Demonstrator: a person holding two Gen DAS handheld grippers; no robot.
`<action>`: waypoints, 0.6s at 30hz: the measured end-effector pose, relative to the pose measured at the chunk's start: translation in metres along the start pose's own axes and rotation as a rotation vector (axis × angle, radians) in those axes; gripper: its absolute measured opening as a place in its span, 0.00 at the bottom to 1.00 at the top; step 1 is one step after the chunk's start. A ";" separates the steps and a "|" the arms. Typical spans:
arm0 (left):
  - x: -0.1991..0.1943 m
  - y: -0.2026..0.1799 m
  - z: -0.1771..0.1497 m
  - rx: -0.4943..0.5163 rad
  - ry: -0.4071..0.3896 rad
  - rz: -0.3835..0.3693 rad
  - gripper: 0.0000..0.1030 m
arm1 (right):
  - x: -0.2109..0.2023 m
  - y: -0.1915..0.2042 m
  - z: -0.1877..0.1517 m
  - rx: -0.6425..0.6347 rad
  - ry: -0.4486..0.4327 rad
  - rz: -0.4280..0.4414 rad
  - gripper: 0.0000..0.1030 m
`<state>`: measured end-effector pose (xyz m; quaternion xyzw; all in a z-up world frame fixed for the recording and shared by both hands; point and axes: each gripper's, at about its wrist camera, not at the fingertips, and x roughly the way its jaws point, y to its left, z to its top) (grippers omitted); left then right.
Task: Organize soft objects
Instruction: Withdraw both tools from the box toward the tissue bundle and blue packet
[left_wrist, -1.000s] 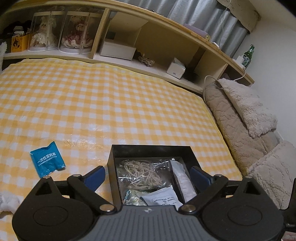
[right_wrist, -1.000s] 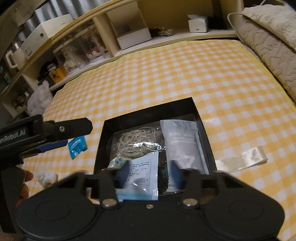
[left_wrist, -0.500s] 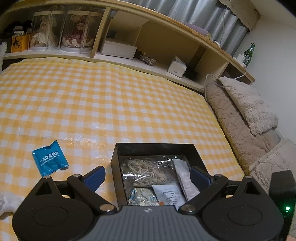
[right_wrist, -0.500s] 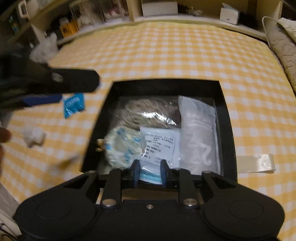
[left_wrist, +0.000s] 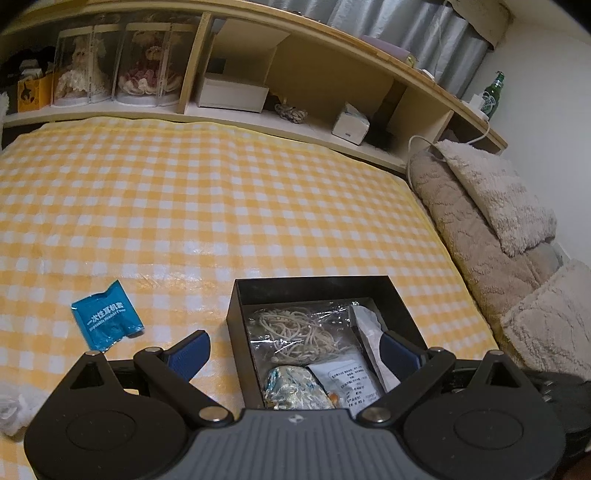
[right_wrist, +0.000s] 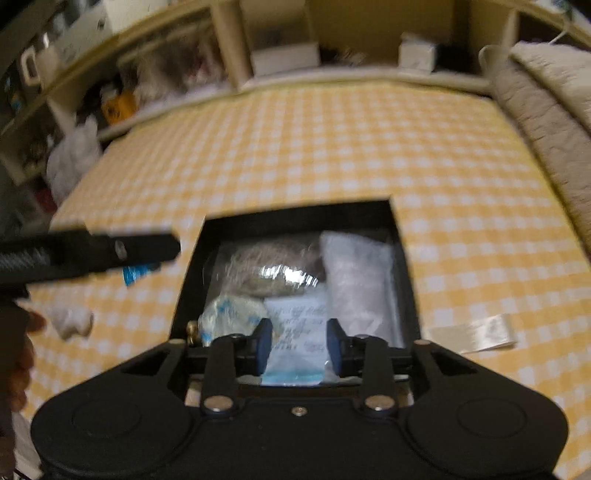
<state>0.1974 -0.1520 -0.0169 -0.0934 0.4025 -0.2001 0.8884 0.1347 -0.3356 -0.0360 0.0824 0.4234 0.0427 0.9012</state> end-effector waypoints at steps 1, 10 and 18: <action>-0.002 0.000 0.000 0.007 -0.001 0.002 0.95 | -0.007 -0.002 0.000 0.009 -0.017 0.003 0.43; -0.026 0.001 -0.005 0.055 -0.022 0.025 0.95 | -0.039 0.000 -0.002 0.016 -0.102 -0.037 0.63; -0.049 -0.001 -0.012 0.120 -0.022 0.027 1.00 | -0.058 0.011 -0.009 0.016 -0.150 -0.079 0.78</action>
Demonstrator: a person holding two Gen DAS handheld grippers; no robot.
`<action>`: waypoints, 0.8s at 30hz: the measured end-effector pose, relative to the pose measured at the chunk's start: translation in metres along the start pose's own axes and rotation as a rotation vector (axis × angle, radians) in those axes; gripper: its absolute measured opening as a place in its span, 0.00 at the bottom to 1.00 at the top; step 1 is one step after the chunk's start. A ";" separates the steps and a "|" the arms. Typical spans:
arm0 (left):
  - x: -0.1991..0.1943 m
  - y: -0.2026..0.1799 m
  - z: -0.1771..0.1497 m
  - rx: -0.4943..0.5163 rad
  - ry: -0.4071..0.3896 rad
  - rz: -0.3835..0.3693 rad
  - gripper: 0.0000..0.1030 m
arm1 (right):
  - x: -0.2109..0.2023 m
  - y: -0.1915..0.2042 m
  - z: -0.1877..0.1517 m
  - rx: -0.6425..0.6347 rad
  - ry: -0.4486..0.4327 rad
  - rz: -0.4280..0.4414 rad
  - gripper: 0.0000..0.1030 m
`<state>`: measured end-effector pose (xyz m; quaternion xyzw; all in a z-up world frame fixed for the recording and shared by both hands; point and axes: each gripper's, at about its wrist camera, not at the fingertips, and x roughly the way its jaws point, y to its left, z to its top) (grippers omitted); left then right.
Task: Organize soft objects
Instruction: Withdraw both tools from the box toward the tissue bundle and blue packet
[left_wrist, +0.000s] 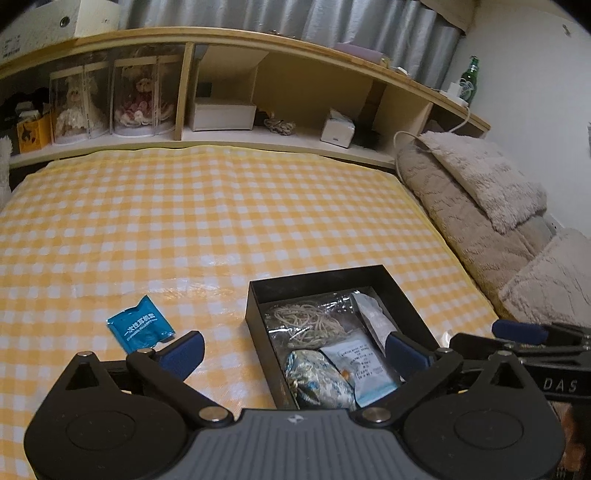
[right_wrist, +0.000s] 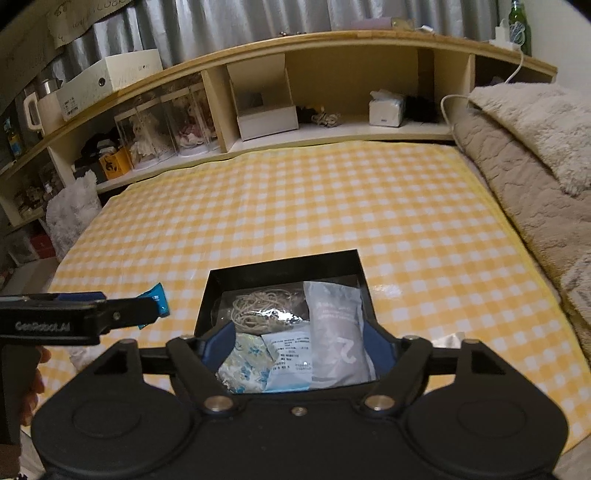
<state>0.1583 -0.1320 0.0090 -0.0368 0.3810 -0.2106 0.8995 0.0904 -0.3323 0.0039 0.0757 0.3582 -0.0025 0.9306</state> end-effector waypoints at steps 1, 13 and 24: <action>-0.003 0.000 -0.001 0.005 0.000 0.001 1.00 | -0.002 0.001 -0.001 -0.002 -0.004 -0.006 0.78; -0.032 0.013 -0.012 0.025 -0.047 0.027 1.00 | -0.020 0.011 -0.008 -0.026 -0.048 -0.059 1.00; -0.041 0.060 -0.016 0.012 -0.035 0.100 1.00 | -0.008 0.028 -0.010 -0.040 -0.040 -0.096 1.00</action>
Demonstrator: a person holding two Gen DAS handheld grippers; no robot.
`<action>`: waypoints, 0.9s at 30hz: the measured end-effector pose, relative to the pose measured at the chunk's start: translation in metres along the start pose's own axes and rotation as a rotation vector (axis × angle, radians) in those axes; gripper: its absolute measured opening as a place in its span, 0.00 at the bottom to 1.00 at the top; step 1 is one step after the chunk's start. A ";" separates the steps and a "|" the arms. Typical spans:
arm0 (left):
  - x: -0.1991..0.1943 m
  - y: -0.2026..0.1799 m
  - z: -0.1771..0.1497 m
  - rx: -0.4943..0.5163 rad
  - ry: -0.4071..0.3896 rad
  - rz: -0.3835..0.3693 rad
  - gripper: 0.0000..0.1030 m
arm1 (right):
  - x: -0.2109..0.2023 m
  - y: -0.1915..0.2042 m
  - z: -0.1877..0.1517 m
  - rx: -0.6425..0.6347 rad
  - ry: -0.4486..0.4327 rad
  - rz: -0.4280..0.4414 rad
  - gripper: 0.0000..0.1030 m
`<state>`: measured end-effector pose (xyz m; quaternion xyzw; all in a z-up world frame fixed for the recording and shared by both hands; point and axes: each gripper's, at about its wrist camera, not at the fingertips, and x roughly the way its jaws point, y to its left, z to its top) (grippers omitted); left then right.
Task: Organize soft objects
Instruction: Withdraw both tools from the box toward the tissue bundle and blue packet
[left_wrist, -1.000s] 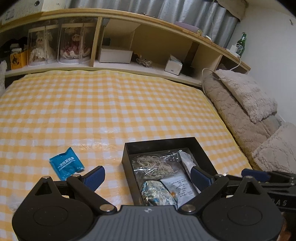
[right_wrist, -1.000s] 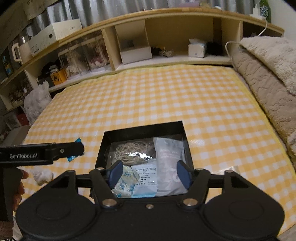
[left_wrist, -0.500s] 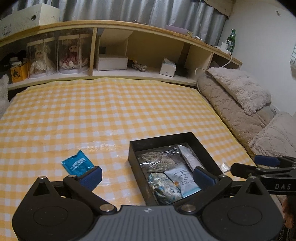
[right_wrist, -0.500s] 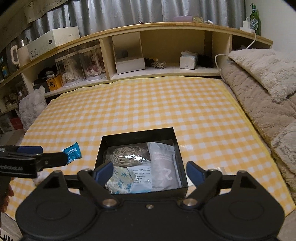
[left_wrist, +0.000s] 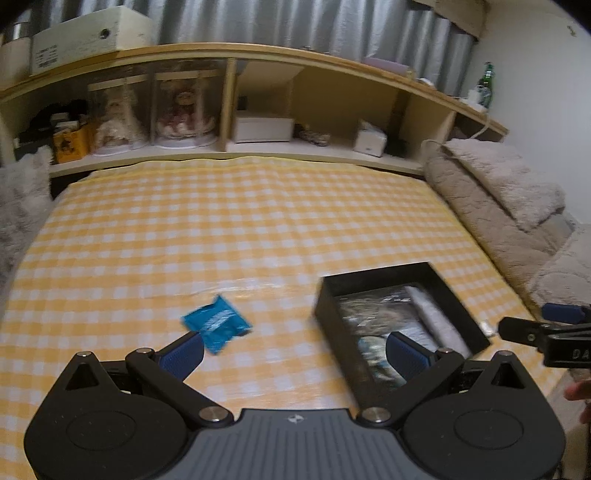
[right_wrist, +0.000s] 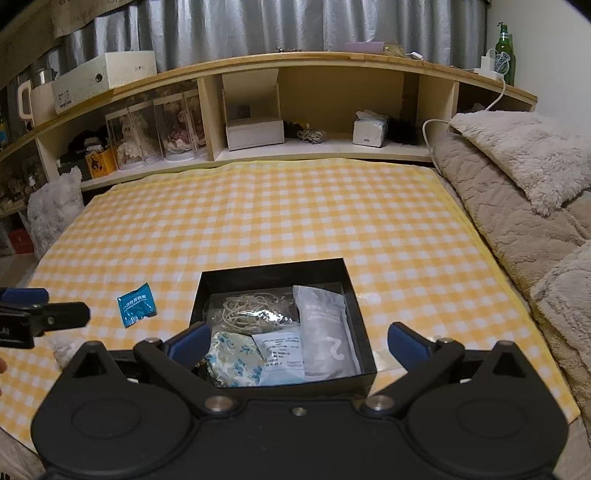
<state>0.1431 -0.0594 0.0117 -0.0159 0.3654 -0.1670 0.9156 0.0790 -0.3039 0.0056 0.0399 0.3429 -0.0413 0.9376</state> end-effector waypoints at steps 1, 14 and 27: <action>0.000 0.006 0.000 -0.004 0.002 0.012 1.00 | 0.003 0.002 -0.001 0.002 0.003 0.002 1.00; 0.014 0.073 -0.004 0.012 0.072 0.087 1.00 | 0.043 0.046 0.003 -0.072 0.010 0.125 1.00; 0.056 0.112 -0.034 -0.138 0.289 0.133 0.92 | 0.098 0.099 0.029 -0.201 -0.005 0.204 1.00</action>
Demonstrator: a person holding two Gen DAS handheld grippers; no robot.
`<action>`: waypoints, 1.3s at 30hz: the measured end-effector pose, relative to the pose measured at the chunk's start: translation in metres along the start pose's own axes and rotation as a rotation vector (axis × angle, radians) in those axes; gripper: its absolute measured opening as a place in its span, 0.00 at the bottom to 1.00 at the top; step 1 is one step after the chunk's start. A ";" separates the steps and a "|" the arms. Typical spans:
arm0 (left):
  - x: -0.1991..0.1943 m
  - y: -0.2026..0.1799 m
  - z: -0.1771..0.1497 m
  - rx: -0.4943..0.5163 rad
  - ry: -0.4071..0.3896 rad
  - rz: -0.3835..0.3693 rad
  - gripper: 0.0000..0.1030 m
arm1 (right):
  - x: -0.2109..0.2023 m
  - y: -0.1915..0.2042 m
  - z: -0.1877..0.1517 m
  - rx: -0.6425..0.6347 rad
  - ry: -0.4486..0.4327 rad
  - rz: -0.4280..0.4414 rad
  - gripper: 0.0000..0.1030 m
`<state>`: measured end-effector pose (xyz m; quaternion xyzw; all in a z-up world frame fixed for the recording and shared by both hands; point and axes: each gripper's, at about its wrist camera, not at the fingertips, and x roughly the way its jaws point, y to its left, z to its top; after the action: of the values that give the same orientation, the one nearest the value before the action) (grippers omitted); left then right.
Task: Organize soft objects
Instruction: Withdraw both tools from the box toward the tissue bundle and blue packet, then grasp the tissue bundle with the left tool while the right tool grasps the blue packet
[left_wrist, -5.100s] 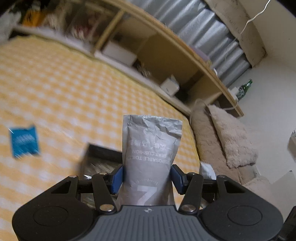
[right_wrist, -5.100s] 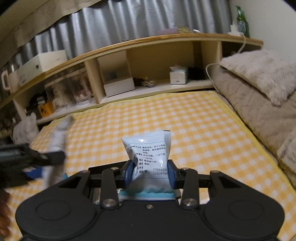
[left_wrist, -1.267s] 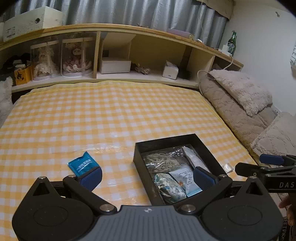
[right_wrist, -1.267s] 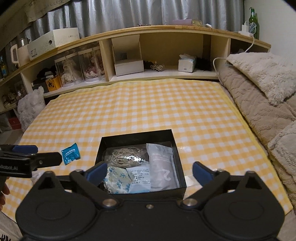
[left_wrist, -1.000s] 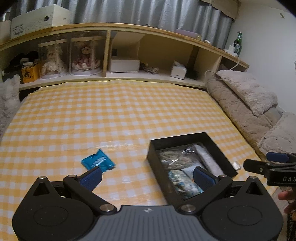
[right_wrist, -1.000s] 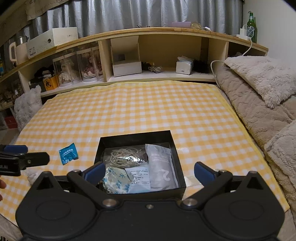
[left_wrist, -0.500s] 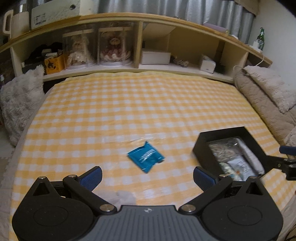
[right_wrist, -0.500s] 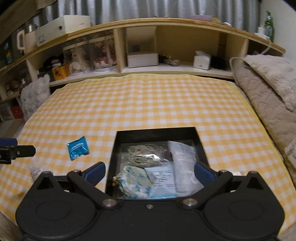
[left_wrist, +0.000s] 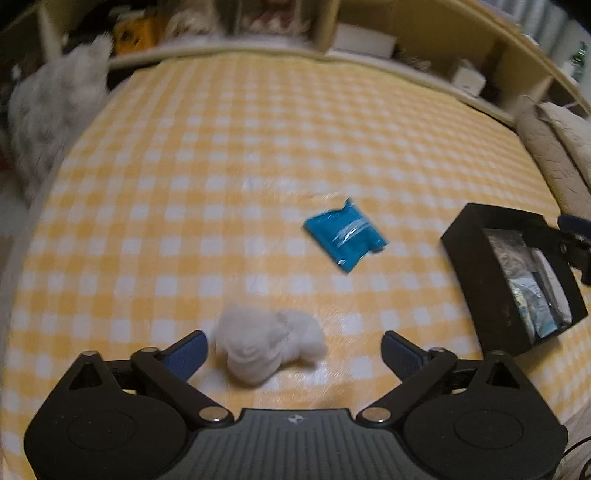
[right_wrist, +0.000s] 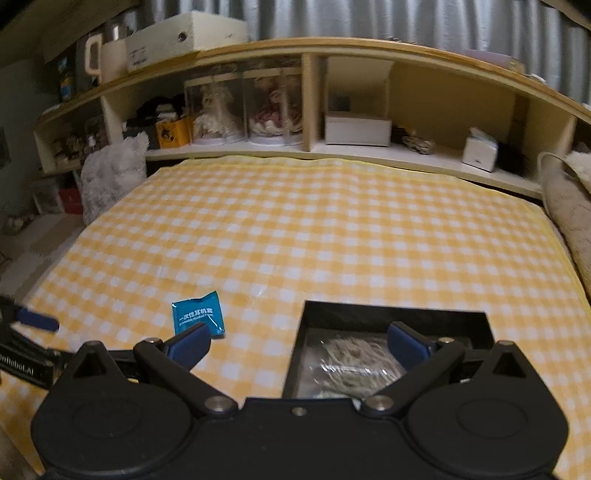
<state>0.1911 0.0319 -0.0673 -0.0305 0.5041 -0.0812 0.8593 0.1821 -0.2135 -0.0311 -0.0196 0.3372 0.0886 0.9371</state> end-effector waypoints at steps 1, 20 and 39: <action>0.002 0.001 -0.001 -0.011 0.008 0.009 0.91 | 0.007 0.003 0.003 -0.009 0.004 0.009 1.00; 0.057 -0.004 0.002 -0.144 0.061 0.072 0.81 | 0.117 0.058 0.020 -0.104 0.125 0.197 1.00; 0.063 -0.035 0.010 -0.023 0.028 -0.024 0.65 | 0.163 0.090 -0.001 -0.229 0.186 0.232 0.73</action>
<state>0.2260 -0.0134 -0.1117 -0.0451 0.5166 -0.0861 0.8507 0.2885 -0.0999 -0.1333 -0.0951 0.4099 0.2315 0.8771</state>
